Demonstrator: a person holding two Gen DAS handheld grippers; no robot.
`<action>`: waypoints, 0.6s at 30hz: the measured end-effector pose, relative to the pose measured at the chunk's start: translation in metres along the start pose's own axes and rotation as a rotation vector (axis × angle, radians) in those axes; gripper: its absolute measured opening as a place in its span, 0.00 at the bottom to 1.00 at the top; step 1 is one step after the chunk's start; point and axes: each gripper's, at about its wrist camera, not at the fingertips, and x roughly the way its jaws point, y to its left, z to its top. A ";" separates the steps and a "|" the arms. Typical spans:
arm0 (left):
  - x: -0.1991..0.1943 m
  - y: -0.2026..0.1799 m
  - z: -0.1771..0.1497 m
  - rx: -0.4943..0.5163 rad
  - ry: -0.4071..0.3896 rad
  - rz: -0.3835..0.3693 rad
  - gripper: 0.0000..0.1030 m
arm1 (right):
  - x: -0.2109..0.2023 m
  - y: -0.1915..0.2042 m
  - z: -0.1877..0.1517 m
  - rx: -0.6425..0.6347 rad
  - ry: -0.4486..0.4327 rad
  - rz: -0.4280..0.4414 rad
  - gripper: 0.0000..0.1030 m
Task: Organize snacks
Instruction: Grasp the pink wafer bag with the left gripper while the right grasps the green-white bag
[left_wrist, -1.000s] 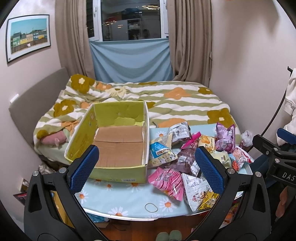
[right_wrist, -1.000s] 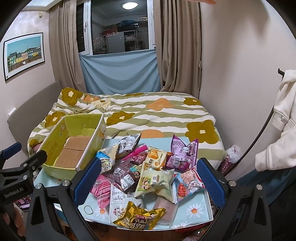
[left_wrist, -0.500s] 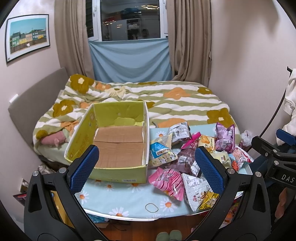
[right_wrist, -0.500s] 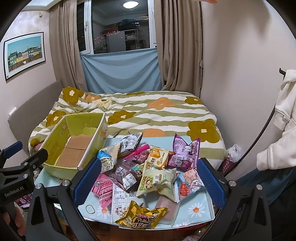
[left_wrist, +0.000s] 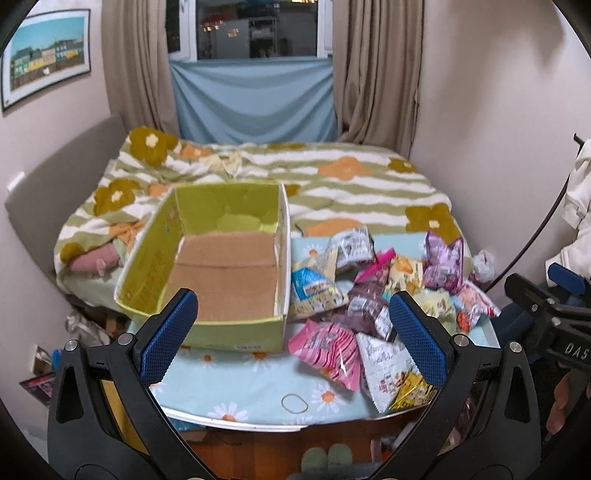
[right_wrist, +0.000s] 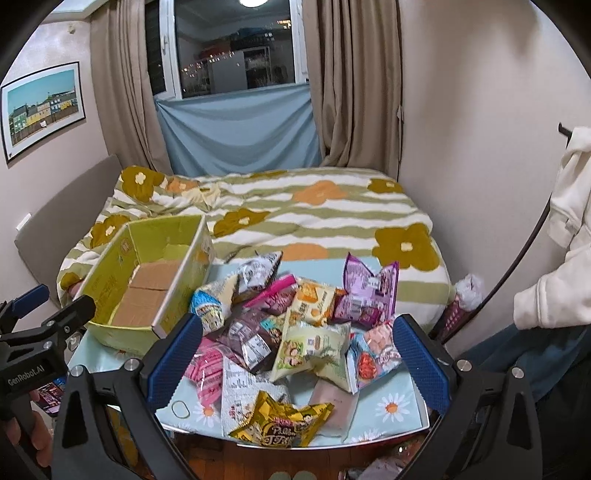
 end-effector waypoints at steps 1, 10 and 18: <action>0.006 0.001 -0.002 0.000 0.019 -0.007 1.00 | 0.004 -0.002 -0.001 0.004 0.015 -0.002 1.00; 0.089 0.001 -0.048 -0.042 0.237 -0.038 1.00 | 0.062 -0.031 -0.027 0.063 0.173 0.020 1.00; 0.154 -0.001 -0.080 -0.193 0.354 -0.053 1.00 | 0.125 -0.050 -0.042 0.064 0.296 0.109 1.00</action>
